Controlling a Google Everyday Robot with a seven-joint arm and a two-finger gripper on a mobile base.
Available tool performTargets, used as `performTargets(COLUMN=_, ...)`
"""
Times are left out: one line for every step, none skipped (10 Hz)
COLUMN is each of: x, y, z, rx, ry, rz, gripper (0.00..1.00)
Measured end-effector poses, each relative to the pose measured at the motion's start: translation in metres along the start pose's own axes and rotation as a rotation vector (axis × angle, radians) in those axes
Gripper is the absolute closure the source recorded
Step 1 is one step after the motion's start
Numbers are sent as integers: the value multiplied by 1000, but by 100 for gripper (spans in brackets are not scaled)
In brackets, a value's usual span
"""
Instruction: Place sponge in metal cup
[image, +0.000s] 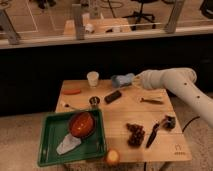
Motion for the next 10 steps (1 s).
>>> performTargets(x=-16, y=0, z=0, rx=27, ry=-18, rz=-45, gripper=98)
performTargets(x=-28, y=2, z=2, rx=45, ry=-32, rz=-82, gripper=98)
performTargets(x=-40, y=1, z=5, rx=55, ry=-47, rz=-112, gripper=98)
performTargets(x=-54, y=-1, z=11, rx=65, ry=-66, rz=-143, gripper=98)
performTargets(x=-73, y=-3, z=16, rx=78, ry=-91, rz=-184, gripper=98)
performTargets(x=-85, y=-4, z=18, rx=86, ry=-105, rz=-215, gripper=98)
performTargets(x=-95, y=-3, z=19, rx=92, ry=-117, rz=-249, gripper=98)
performTargets(x=-103, y=0, z=20, rx=93, ry=-126, rz=-281, gripper=98)
performTargets(x=-109, y=1, z=24, rx=84, ry=-121, rz=-319, gripper=98)
performTargets(x=-120, y=3, z=36, rx=59, ry=-119, rz=-371, gripper=98)
